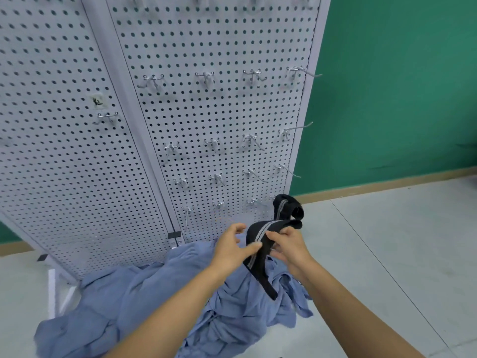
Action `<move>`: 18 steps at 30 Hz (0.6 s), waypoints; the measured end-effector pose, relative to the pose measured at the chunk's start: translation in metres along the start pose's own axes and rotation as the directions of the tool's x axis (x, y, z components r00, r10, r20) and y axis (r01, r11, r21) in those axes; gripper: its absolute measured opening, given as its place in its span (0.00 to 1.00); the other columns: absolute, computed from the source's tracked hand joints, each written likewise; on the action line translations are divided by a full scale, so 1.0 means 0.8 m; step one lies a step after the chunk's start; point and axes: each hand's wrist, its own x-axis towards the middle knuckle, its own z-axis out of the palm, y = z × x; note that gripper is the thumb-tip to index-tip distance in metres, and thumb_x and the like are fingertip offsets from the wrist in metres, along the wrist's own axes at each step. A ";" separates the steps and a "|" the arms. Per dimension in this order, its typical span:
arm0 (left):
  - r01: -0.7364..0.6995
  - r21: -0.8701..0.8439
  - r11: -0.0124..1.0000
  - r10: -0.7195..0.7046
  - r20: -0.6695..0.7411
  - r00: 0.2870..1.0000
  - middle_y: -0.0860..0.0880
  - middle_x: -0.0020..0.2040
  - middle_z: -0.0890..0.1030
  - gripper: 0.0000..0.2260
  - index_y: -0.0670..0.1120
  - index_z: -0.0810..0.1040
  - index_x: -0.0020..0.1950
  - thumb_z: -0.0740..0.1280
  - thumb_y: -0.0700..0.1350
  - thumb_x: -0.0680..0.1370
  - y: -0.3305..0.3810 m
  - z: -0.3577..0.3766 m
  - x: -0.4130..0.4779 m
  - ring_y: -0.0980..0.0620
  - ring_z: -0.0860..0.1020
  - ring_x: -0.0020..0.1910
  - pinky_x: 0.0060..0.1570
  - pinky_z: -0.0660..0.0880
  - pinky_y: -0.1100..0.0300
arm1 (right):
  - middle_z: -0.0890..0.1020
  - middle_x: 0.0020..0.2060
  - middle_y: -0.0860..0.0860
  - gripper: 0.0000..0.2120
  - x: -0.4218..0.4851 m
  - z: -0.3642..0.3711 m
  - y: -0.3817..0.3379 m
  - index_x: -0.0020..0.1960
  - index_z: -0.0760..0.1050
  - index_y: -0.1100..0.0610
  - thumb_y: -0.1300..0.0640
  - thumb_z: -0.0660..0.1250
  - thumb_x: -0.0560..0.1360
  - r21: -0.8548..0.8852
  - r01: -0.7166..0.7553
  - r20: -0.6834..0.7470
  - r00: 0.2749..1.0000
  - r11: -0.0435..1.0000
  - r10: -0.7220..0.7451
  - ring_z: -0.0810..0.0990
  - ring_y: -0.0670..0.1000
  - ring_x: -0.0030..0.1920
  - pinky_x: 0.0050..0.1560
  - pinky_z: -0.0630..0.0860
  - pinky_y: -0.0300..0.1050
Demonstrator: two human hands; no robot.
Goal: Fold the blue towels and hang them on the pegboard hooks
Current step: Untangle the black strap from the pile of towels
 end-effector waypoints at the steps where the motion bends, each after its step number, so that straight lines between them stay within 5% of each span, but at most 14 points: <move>1: -0.032 0.056 0.998 0.028 0.058 0.998 0.53 0.63 0.71 0.29 0.47 0.67 0.70 0.74 0.47 0.72 -0.002 0.007 0.000 0.55 0.71 0.60 0.59 0.69 0.62 | 0.79 0.38 0.58 0.07 0.003 0.000 0.002 0.43 0.69 0.60 0.66 0.65 0.77 0.030 -0.019 0.018 1.000 0.999 0.018 0.81 0.49 0.33 0.30 0.78 0.41; 2: -0.065 0.117 0.991 0.054 0.092 0.994 0.52 0.65 0.71 0.32 0.47 0.66 0.71 0.76 0.47 0.70 -0.006 0.013 0.002 0.54 0.70 0.63 0.62 0.68 0.61 | 0.81 0.42 0.61 0.03 0.004 0.000 0.003 0.47 0.72 0.63 0.66 0.65 0.77 0.067 -0.032 0.037 0.999 0.997 0.029 0.82 0.51 0.36 0.31 0.78 0.41; 4: -0.129 0.223 0.966 0.111 0.090 0.990 0.49 0.68 0.70 0.36 0.46 0.63 0.73 0.76 0.46 0.69 -0.011 0.022 0.006 0.52 0.69 0.66 0.64 0.66 0.61 | 0.82 0.50 0.63 0.11 0.008 0.001 0.005 0.57 0.73 0.68 0.65 0.66 0.76 0.123 -0.046 0.067 0.997 0.991 0.038 0.84 0.55 0.45 0.38 0.81 0.43; 7: -0.202 0.293 0.935 0.201 0.034 0.979 0.48 0.68 0.70 0.30 0.46 0.62 0.74 0.69 0.41 0.74 -0.016 0.029 0.010 0.51 0.70 0.66 0.62 0.65 0.65 | 0.82 0.51 0.62 0.12 0.011 0.003 0.005 0.58 0.74 0.69 0.65 0.66 0.77 0.177 -0.055 0.130 0.991 0.983 0.032 0.84 0.56 0.49 0.44 0.82 0.43; 12: -0.182 0.464 0.867 0.212 -0.013 0.977 0.45 0.46 0.81 0.17 0.47 0.73 0.63 0.56 0.34 0.78 -0.015 0.026 0.026 0.47 0.78 0.44 0.45 0.75 0.50 | 0.83 0.47 0.63 0.06 0.011 -0.013 0.002 0.51 0.75 0.69 0.66 0.65 0.77 0.219 -0.089 0.227 0.973 0.972 0.038 0.85 0.55 0.47 0.46 0.81 0.40; 15: -0.118 0.624 0.772 0.150 0.001 0.989 0.45 0.40 0.78 0.16 0.46 0.70 0.63 0.54 0.34 0.79 -0.012 0.027 0.039 0.46 0.75 0.36 0.37 0.72 0.49 | 0.81 0.41 0.58 0.04 0.013 -0.029 0.002 0.47 0.75 0.61 0.67 0.69 0.74 -0.129 0.153 0.060 0.987 0.980 -0.147 0.82 0.51 0.39 0.44 0.80 0.43; 16: -0.106 0.653 0.750 0.136 0.004 0.991 0.45 0.41 0.78 0.15 0.46 0.68 0.64 0.54 0.35 0.79 -0.010 0.029 0.043 0.46 0.73 0.36 0.35 0.71 0.50 | 0.80 0.42 0.55 0.08 0.017 -0.036 0.003 0.49 0.75 0.59 0.66 0.70 0.73 -0.334 0.295 0.029 0.953 0.895 -0.303 0.80 0.49 0.40 0.45 0.78 0.40; 18: -0.108 0.683 0.723 0.129 0.020 0.991 0.43 0.45 0.79 0.14 0.44 0.67 0.64 0.54 0.36 0.80 -0.002 0.036 0.049 0.46 0.72 0.36 0.34 0.68 0.53 | 0.75 0.53 0.48 0.19 0.024 -0.046 0.004 0.59 0.72 0.55 0.61 0.73 0.70 -0.674 0.495 0.197 0.836 0.549 -0.512 0.72 0.46 0.53 0.53 0.69 0.33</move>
